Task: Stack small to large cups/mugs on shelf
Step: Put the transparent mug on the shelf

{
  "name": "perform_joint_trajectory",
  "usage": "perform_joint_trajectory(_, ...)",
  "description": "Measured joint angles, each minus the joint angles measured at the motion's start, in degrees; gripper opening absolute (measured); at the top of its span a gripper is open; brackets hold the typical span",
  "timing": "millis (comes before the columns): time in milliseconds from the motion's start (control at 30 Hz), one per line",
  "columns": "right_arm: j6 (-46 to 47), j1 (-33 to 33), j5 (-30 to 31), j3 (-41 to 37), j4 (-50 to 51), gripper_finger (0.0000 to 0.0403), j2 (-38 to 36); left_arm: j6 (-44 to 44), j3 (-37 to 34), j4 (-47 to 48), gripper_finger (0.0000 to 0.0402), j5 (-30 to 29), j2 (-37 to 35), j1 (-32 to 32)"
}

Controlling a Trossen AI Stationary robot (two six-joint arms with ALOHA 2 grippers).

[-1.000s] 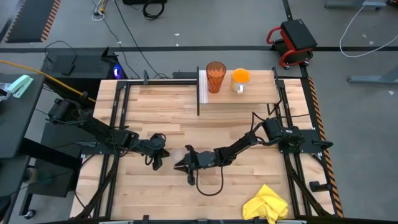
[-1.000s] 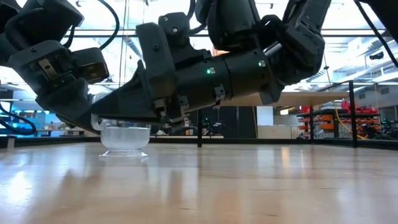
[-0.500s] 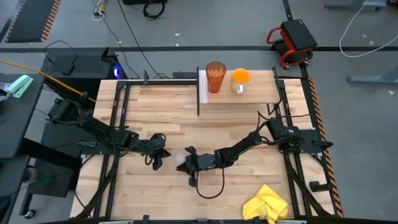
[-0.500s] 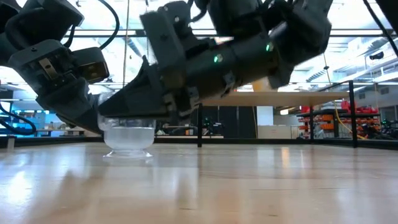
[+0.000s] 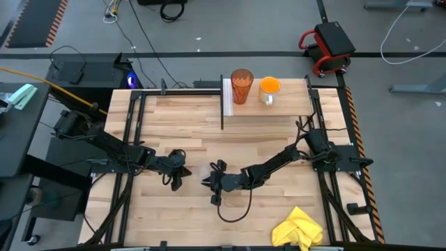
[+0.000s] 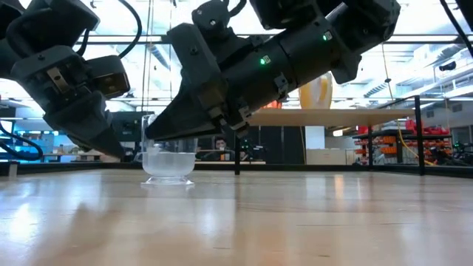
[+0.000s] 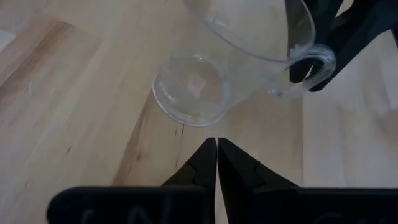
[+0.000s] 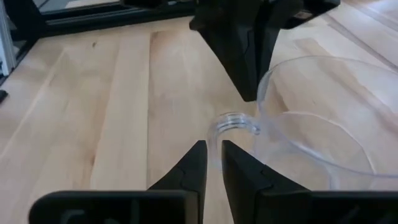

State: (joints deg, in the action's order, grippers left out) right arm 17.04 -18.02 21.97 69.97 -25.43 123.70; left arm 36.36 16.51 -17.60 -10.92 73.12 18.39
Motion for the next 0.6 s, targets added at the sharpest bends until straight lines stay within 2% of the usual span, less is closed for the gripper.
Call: perform_joint_trajectory(600,0.0,0.8,0.6,0.0,-2.9,0.0051,0.0,-1.5,0.0,-2.8,0.0024,0.0,0.0,0.0)
